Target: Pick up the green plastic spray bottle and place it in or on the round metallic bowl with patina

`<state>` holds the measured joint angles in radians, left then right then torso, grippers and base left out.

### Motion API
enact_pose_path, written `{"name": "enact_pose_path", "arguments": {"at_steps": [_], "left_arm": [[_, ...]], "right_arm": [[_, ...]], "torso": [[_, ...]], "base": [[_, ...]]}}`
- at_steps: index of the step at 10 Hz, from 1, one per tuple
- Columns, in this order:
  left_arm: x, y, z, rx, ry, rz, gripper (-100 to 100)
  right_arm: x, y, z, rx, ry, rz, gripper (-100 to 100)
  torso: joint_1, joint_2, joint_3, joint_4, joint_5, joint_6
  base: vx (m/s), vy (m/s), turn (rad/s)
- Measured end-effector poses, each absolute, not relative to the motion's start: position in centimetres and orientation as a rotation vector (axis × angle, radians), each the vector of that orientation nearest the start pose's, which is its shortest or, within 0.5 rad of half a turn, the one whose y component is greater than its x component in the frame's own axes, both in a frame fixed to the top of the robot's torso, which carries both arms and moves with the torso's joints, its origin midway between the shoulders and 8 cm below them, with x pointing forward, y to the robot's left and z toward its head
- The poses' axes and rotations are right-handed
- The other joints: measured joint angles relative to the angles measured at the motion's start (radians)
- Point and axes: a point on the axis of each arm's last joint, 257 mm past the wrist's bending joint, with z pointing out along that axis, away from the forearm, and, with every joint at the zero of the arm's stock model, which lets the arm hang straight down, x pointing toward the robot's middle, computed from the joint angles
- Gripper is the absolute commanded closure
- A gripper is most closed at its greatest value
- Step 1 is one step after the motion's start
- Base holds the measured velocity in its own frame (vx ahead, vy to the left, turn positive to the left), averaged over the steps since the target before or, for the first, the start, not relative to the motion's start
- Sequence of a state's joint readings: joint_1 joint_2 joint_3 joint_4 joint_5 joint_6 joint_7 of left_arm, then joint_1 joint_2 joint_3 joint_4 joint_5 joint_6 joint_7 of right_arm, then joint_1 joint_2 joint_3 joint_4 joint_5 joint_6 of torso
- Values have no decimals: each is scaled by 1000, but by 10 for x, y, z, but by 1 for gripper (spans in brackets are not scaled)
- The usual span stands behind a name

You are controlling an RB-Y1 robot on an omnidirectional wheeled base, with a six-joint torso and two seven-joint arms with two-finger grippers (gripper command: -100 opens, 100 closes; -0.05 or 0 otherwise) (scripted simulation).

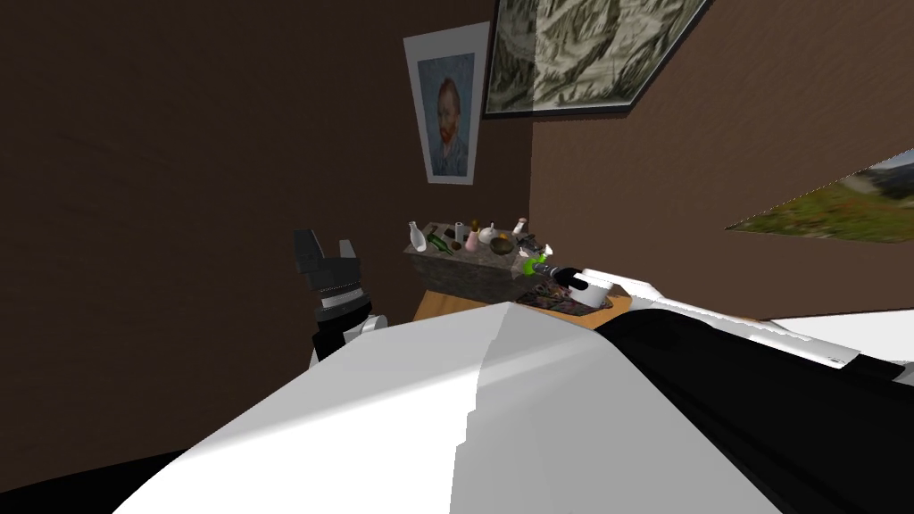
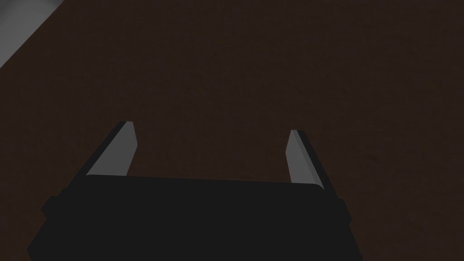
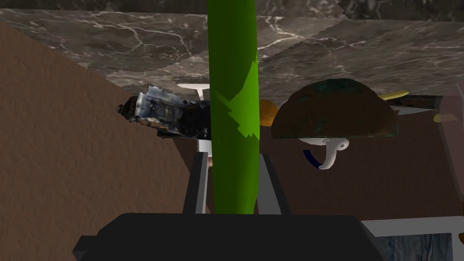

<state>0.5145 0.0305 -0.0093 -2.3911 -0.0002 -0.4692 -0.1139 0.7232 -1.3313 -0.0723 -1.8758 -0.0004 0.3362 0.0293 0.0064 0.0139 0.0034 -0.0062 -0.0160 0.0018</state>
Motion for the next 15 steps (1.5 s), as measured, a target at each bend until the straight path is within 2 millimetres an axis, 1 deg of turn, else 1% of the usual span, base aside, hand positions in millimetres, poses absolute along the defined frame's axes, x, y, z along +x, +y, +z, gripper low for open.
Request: {"name": "enact_pose_path", "arguments": {"at_steps": [2, 7, 8, 9, 10, 12, 13, 14, 15], "left_arm": [[325, 269, 63, -541, 615, -1217, 0], [325, 269, 63, -541, 615, -1217, 0], [325, 269, 63, -541, 615, -1217, 0], [325, 269, 63, -541, 615, -1217, 0], [325, 269, 62, -541, 615, -1217, 0], [325, 269, 62, -541, 615, -1217, 0], [325, 269, 62, -541, 615, -1216, 0], [325, 269, 62, -541, 615, -1216, 0], [325, 269, 62, -541, 615, -1216, 0]], "right_arm": [[336, -567, -257, 476, 2133, -132, 100], [334, -557, -267, 520, 2122, -96, 100], [335, -557, -267, 527, 2115, -95, 100], [342, -564, -259, 521, 2091, -110, 100], [349, -569, -249, 510, 2070, -124, 100], [364, -580, -228, 484, 2029, -155, 100], [371, -586, -216, 472, 2013, -169, 100], [373, -591, -206, 461, 1997, -183, 100], [382, -600, -192, 442, 1973, -200, 100]], "torso": [[-4, 0, 0, -1, -2, 0], [-2, 3, 1, 0, -3, 0], [-2, 1, 1, 0, -2, 0], [-1, -5, -2, 0, -1, -1], [0, -12, -6, -1, -1, -2], [-7, -24, -13, -4, -1, -3], [-8, -26, -14, -4, -1, -3], [-10, -27, -15, -5, -2, -3], [-11, -31, -17, -5, -1, -3]], "base": [[-137, 73, 84], [-165, 119, 95], [-44, 149, 46], [65, 142, -18], [171, 76, -66], [201, 28, -49], [217, 8, -50], [290, -5, -110], [277, 9, -83]]}}
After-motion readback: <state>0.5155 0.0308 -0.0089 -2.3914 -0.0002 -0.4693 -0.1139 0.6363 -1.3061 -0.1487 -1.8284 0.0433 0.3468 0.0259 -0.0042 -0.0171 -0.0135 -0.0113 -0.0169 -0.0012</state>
